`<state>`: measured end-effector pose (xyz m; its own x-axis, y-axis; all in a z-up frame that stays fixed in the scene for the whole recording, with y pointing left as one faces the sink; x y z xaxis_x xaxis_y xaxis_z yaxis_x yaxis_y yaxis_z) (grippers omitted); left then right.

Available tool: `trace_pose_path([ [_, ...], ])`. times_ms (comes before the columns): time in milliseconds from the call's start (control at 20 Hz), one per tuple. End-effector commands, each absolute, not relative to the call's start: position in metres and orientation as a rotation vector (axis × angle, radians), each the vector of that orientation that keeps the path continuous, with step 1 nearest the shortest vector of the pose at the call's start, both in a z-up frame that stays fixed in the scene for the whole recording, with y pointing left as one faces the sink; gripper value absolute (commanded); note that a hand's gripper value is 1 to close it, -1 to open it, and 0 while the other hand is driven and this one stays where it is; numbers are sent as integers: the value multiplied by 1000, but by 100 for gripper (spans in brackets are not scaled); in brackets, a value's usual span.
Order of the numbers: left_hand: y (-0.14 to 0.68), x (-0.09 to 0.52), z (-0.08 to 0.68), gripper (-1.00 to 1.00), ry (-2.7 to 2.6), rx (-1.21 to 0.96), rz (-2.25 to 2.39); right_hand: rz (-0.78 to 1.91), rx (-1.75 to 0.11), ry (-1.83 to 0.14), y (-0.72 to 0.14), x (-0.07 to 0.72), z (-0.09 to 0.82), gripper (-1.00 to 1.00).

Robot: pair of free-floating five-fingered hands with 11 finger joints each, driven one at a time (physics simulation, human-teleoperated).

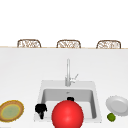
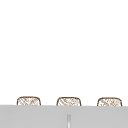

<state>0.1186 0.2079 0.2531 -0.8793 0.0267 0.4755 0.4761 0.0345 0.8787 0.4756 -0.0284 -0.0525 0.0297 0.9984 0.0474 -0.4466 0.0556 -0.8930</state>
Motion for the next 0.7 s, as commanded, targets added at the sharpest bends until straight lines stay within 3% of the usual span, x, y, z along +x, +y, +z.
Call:
trace_pose_path([
  [0, 208, 119, 253, 0, -1990, -511, -1910, 1320, -852, -875, -28, 474, -49, -100],
  [650, 208, 119, 253, 0, -1990, -511, -1910, 1341, -875, -914, -41, 443, 32, -100],
])
